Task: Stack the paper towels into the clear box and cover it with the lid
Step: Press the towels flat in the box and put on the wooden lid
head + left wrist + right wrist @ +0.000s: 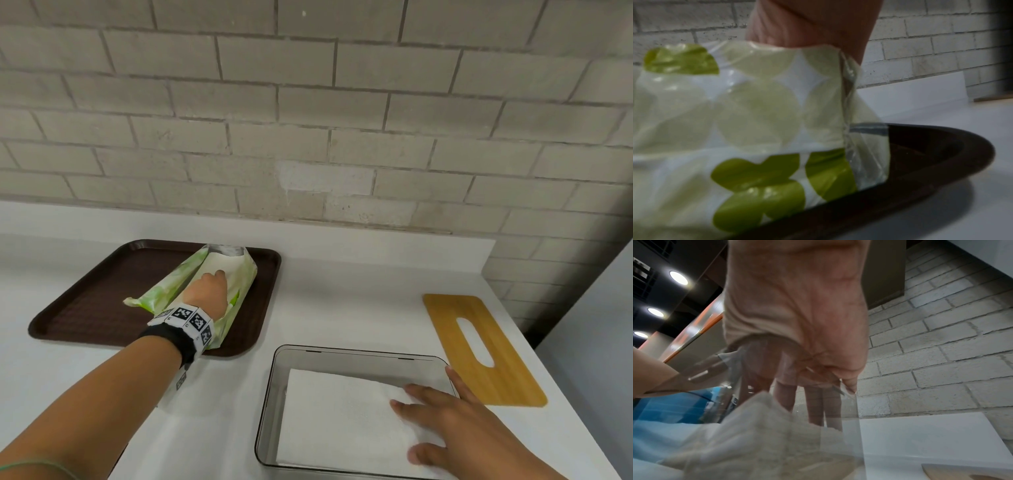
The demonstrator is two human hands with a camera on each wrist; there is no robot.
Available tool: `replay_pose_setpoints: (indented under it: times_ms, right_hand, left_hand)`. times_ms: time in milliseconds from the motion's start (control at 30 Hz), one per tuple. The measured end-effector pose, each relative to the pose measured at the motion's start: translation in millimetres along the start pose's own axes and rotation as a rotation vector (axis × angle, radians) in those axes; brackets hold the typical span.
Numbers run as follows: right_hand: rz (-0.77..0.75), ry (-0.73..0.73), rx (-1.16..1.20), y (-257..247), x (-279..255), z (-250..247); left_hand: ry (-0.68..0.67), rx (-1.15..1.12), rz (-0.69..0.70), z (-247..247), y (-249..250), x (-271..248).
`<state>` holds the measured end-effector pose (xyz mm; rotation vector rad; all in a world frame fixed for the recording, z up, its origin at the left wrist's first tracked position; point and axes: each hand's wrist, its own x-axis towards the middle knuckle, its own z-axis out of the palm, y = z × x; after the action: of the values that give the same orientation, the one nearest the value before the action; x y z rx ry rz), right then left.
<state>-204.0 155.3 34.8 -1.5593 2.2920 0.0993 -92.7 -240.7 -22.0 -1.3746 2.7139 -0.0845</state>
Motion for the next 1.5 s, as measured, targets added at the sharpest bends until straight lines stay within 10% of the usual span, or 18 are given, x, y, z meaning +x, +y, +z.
replay_pose_setpoints:
  times_ms: [400, 633, 833, 1000, 1167, 1500]
  right_hand:
    - [0.028, -0.004, 0.012, -4, -3, -5]
    - [0.027, 0.003, 0.016, 0, -3, -4]
    - [-0.019, 0.223, 0.019, -2, -3, -13]
    - [-0.064, 0.469, 0.696, -43, -14, -46]
    - [-0.151, 0.373, 1.302, -80, 6, -61]
    - [-0.29, 0.682, 1.838, -108, 44, -64]
  left_hand:
    - [0.002, -0.186, -0.054, -29, -23, 4]
    - [0.239, -1.157, -0.178, -96, -67, -39]
    - [0.052, -2.268, 0.017, -114, -36, -123]
    - [0.083, -2.483, 0.01, -113, 17, -162]
    - [0.053, -2.692, 0.152, -124, 52, -187]
    - [-0.085, -2.78, 0.357, -120, 109, -204]
